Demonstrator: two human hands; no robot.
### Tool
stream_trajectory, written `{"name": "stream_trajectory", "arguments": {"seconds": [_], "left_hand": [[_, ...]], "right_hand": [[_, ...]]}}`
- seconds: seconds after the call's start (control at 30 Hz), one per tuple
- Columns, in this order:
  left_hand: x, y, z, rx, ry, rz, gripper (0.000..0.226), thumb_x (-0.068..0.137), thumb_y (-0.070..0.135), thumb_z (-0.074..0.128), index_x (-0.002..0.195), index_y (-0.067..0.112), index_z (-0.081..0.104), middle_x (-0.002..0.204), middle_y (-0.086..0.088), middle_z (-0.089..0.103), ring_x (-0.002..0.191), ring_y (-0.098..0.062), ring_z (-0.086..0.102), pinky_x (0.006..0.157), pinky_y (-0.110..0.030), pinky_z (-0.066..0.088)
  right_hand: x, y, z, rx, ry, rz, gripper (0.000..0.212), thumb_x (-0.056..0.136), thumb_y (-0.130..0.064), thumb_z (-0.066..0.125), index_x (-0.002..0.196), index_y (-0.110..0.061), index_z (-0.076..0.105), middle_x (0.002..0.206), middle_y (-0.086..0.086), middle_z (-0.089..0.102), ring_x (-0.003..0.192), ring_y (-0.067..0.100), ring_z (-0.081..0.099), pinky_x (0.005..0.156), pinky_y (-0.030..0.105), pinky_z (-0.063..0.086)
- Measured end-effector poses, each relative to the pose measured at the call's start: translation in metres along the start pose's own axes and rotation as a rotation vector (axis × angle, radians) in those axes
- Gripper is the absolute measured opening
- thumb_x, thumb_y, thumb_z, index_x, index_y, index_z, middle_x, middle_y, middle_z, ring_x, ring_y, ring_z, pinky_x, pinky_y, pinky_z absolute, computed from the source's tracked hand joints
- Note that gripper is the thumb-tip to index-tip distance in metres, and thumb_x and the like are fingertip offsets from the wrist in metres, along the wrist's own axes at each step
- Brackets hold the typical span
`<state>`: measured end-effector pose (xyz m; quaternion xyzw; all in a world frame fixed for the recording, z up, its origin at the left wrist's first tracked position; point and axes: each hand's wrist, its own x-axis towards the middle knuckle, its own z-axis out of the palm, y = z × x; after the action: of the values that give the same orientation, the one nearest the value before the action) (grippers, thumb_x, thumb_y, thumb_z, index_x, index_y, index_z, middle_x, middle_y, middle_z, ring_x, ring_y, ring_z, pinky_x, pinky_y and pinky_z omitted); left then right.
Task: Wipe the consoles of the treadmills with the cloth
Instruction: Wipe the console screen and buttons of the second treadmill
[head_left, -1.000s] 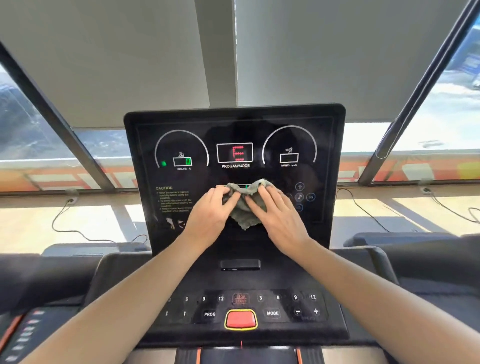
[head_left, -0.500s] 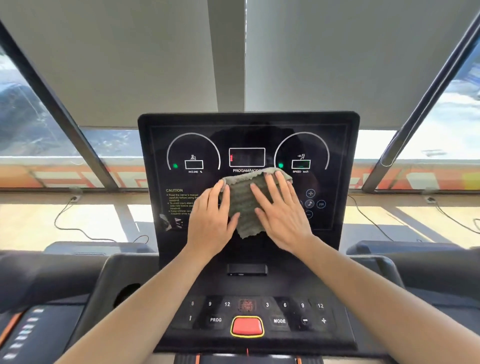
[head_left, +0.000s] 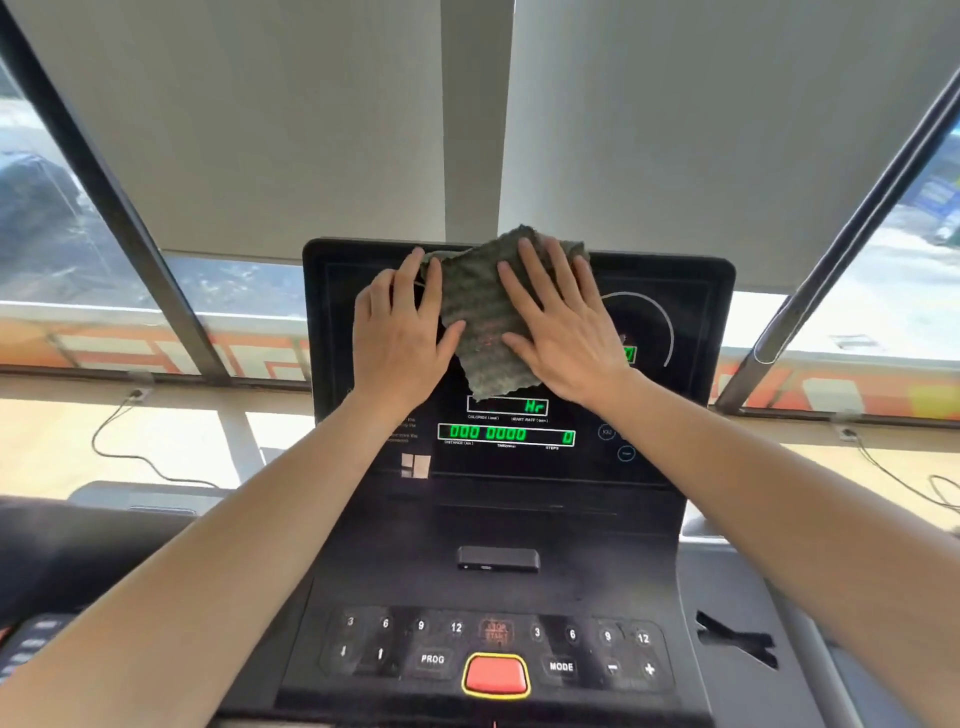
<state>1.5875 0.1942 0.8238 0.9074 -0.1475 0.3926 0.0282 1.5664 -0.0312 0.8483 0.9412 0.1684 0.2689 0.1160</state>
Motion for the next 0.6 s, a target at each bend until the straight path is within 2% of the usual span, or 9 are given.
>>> {"name": "stream_trajectory", "arguments": {"seconds": [0.13, 0.27, 0.37, 0.47, 0.53, 0.6], "left_hand": [[-0.039, -0.012, 0.009, -0.029, -0.023, -0.005, 0.066, 0.1, 0.05, 0.051, 0.149, 0.007, 0.043, 0.151, -0.016, 0.042, 0.126, -0.035, 0.042, 0.1, -0.047, 0.04], [-0.092, -0.014, 0.012, -0.096, -0.081, -0.021, 0.069, 0.09, 0.042, 0.07, 0.144, 0.005, 0.048, 0.137, -0.015, 0.051, 0.112, -0.033, 0.048, 0.09, -0.044, 0.046], [-0.129, -0.008, 0.01, -0.17, -0.158, -0.101, 0.071, 0.079, 0.036, 0.082, 0.138, 0.005, 0.055, 0.125, -0.012, 0.054, 0.106, -0.03, 0.048, 0.085, -0.04, 0.048], [-0.155, 0.002, 0.006, -0.276, -0.173, -0.213, 0.059, 0.076, 0.031, 0.084, 0.126, 0.009, 0.062, 0.12, -0.008, 0.055, 0.106, -0.025, 0.047, 0.082, -0.035, 0.05], [-0.167, 0.013, 0.005, -0.365, -0.133, -0.179, 0.049, 0.081, 0.024, 0.081, 0.123, 0.007, 0.063, 0.121, -0.009, 0.057, 0.109, -0.024, 0.049, 0.086, -0.032, 0.05], [-0.176, 0.023, 0.008, -0.45, -0.123, -0.034, 0.047, 0.088, 0.014, 0.075, 0.131, 0.002, 0.061, 0.129, -0.013, 0.058, 0.119, -0.026, 0.051, 0.1, -0.035, 0.049]], "right_hand": [[-0.016, -0.022, 0.016, -0.016, -0.036, -0.063, 0.08, 0.098, -0.066, 0.033, 0.161, -0.025, 0.005, 0.167, 0.015, 0.001, 0.153, 0.038, -0.005, 0.122, 0.057, 0.007], [-0.047, -0.045, 0.035, 0.014, -0.077, -0.141, 0.082, 0.097, -0.064, 0.041, 0.16, -0.027, 0.005, 0.168, 0.011, -0.002, 0.153, 0.035, -0.007, 0.122, 0.057, 0.006], [-0.072, -0.062, 0.049, 0.021, -0.126, -0.186, 0.085, 0.095, -0.06, 0.048, 0.16, -0.028, 0.005, 0.168, 0.009, -0.002, 0.153, 0.034, -0.007, 0.122, 0.058, 0.006], [-0.091, -0.075, 0.06, 0.026, -0.158, -0.223, 0.083, 0.095, -0.054, 0.052, 0.16, -0.029, 0.006, 0.168, 0.007, -0.002, 0.154, 0.033, -0.007, 0.122, 0.056, 0.005], [-0.1, -0.08, 0.065, 0.025, -0.181, -0.254, 0.082, 0.096, -0.051, 0.052, 0.16, -0.029, 0.007, 0.168, 0.006, -0.003, 0.153, 0.033, -0.008, 0.123, 0.055, 0.005], [-0.109, -0.083, 0.067, 0.026, -0.2, -0.271, 0.079, 0.097, -0.048, 0.051, 0.16, -0.028, 0.007, 0.168, 0.006, -0.003, 0.154, 0.032, -0.008, 0.123, 0.055, 0.006]]}}
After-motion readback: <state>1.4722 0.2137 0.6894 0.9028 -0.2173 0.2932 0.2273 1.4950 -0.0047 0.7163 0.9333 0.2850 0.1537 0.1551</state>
